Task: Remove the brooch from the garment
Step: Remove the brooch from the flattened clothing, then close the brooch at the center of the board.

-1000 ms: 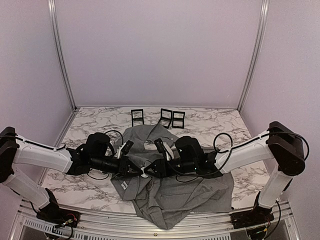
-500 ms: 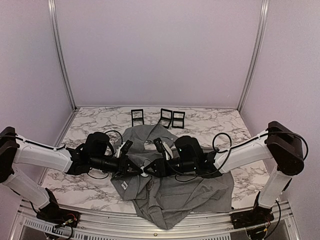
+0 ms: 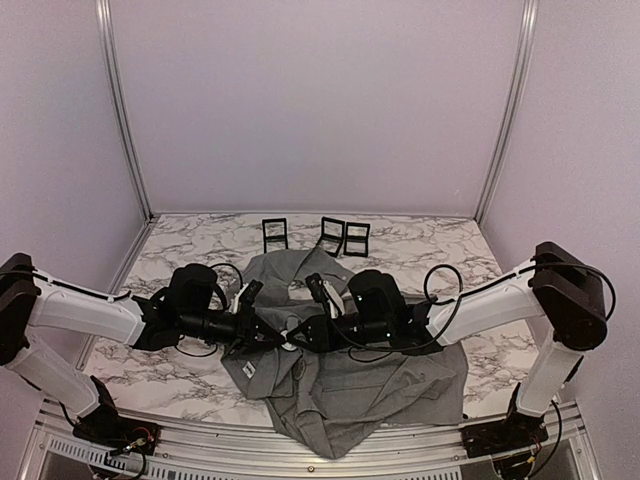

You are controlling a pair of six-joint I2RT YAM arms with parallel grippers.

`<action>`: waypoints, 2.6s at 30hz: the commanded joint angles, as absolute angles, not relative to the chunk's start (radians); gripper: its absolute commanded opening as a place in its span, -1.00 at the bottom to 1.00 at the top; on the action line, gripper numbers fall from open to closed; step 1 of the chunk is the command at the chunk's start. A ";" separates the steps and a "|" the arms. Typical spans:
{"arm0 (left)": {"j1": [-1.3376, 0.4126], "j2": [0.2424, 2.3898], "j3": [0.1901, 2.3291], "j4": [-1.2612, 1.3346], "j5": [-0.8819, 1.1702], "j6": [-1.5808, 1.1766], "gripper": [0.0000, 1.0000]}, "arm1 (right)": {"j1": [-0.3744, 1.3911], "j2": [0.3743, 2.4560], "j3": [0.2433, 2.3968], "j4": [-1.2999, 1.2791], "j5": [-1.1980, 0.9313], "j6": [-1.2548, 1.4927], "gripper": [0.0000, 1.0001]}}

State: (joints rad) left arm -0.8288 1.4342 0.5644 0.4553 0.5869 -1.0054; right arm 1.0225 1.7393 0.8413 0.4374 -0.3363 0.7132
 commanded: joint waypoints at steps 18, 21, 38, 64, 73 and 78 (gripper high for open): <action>-0.787 1.380 0.569 0.451 0.657 -0.930 -1.00 | 1.031 1.754 0.860 0.347 -0.295 0.668 -0.57; -0.787 1.389 0.587 0.380 0.650 -0.887 -1.00 | 1.032 1.745 0.861 0.342 -0.295 0.664 -0.56; -0.787 1.370 0.670 0.095 0.491 -0.765 -1.00 | 1.056 1.709 0.839 0.292 -0.288 0.631 -0.46; -0.780 1.258 0.772 0.031 0.401 -0.628 -1.00 | 1.082 1.556 0.892 0.083 -0.251 0.565 0.18; -0.781 1.305 0.842 0.051 0.513 -0.551 -1.00 | 0.972 1.475 0.936 0.077 -0.337 0.486 0.39; -0.780 1.323 0.869 0.029 0.588 -0.498 -1.00 | 0.927 1.439 0.928 0.123 -0.417 0.452 0.41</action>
State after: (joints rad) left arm -0.7860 1.3010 0.8303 0.0391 0.5003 -0.5663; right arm 0.9592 1.4727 0.9031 0.0898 -0.3340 0.4992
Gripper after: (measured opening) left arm 0.009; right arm 0.701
